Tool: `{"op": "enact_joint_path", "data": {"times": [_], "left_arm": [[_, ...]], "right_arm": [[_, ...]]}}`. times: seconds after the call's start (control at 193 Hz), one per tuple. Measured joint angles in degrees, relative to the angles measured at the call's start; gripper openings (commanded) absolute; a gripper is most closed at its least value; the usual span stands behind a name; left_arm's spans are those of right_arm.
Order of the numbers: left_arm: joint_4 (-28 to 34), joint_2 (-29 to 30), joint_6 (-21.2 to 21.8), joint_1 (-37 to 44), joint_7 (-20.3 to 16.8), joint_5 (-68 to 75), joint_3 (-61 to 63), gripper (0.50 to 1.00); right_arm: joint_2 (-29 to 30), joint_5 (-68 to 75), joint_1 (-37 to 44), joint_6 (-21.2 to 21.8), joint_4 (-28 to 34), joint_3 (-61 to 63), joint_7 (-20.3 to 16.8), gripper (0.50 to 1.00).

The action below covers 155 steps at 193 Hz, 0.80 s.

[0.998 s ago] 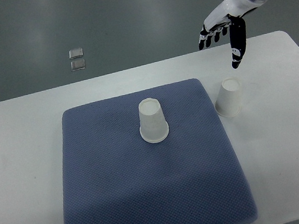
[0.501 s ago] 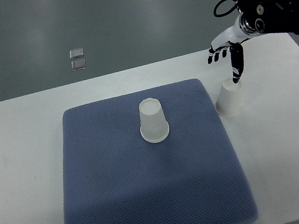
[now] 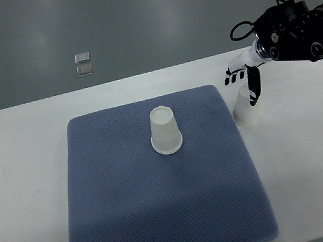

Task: Stack paper cups
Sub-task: 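Close the right hand fingers around the white cup beside the cushion, then lift the grasped cup up off the table with the right hand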

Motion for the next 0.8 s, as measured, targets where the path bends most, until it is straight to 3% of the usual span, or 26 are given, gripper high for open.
{"op": "enact_joint_path", "data": {"times": [0.362,0.439,0.574,0.662,0.801], "left_arm": [[0.0,0.0,0.2,0.1,0.0,0.0,0.0,1.0],[0.1,0.0,0.3,0.1,0.0,0.0,0.0,1.0],[0.2,0.0,0.5,0.2,0.0,0.0,0.0,1.0],[0.2,0.0,0.5,0.3,0.0,0.0,0.0,1.0],[0.2,0.0,0.6,0.4,0.0,0.0,0.0,1.0]], "right_arm": [[0.1,0.0,-2.5,-1.9,-0.8,-0.1,-0.1,0.897],[0.1,0.0,-2.6,-2.1,-0.8,-0.1,-0.1,0.842],[0.1,0.0,-2.7,-2.3,-0.8,-0.1,-0.1,0.691],[0.1,0.0,-2.7,-2.4,-0.8,-0.1,-0.1,0.623],[0.1,-0.1,-3.1,-3.2,-0.8,-0.1,-0.1,0.582]]}}
